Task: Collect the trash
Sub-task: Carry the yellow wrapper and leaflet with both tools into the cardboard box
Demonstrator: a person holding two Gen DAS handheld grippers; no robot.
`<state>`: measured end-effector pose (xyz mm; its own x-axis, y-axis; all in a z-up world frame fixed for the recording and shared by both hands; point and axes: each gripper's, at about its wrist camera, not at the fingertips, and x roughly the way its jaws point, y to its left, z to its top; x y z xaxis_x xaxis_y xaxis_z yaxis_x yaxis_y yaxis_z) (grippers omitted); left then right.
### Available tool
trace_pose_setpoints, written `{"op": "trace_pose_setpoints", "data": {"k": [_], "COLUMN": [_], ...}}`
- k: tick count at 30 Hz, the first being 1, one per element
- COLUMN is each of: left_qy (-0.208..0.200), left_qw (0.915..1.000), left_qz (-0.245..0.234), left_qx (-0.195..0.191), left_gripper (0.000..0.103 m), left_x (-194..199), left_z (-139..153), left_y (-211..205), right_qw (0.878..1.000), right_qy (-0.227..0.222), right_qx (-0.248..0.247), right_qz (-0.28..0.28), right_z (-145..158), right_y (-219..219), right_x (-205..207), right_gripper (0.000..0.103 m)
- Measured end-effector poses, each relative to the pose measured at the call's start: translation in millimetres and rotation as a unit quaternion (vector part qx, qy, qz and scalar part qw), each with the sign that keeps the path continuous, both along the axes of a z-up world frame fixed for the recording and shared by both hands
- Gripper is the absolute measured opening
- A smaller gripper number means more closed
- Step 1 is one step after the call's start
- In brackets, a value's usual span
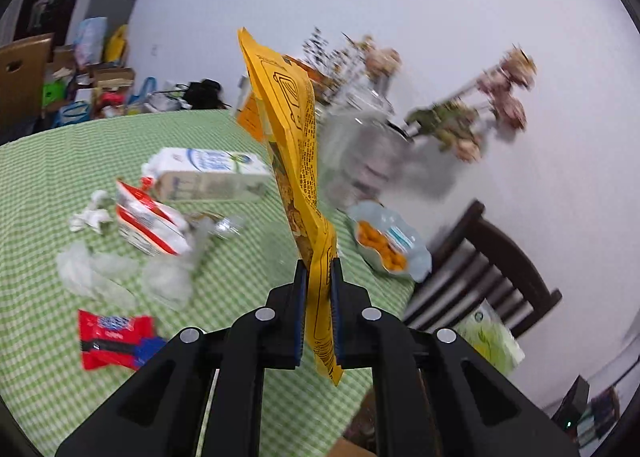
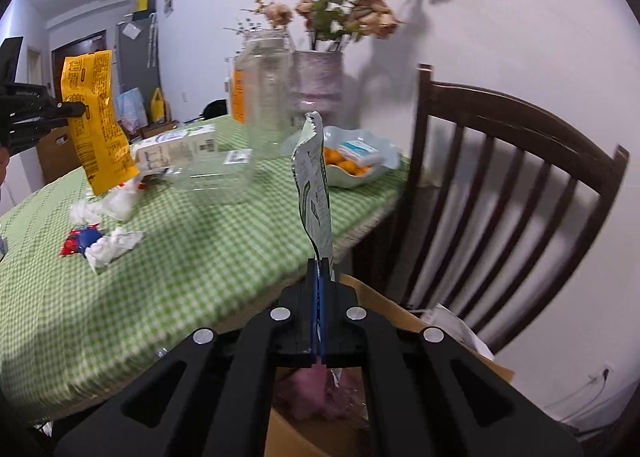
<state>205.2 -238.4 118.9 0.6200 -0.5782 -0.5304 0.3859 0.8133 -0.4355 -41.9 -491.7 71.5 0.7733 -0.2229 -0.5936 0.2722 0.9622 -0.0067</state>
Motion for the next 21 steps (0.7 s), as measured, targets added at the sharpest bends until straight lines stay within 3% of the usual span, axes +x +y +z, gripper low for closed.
{"op": "trace_pose_setpoints", "data": {"k": [9,16,21], "left_qy": [0.003,0.022,0.04], "left_qw": [0.9973,0.9896,0.9821], "left_qz": [-0.066,-0.129,-0.164], "left_qx": [0.031,0.06,0.084], "left_gripper": [0.008,0.008,0.008], "left_x": [-36,-66,-80], "left_z": [-17,-47,-75], "left_y": [-70,-134,-171], "right_qw": [0.999,0.993,0.986], "right_qy": [0.033,0.104,0.158], "right_qx": [0.016,0.056,0.058], "right_qz": [-0.001,0.03,0.017], "right_z": [-20,-71,-109], "right_y": [-30,-46,-61], "right_x": [-29,-38,-43], "right_gripper": [0.001,0.001,0.001]}}
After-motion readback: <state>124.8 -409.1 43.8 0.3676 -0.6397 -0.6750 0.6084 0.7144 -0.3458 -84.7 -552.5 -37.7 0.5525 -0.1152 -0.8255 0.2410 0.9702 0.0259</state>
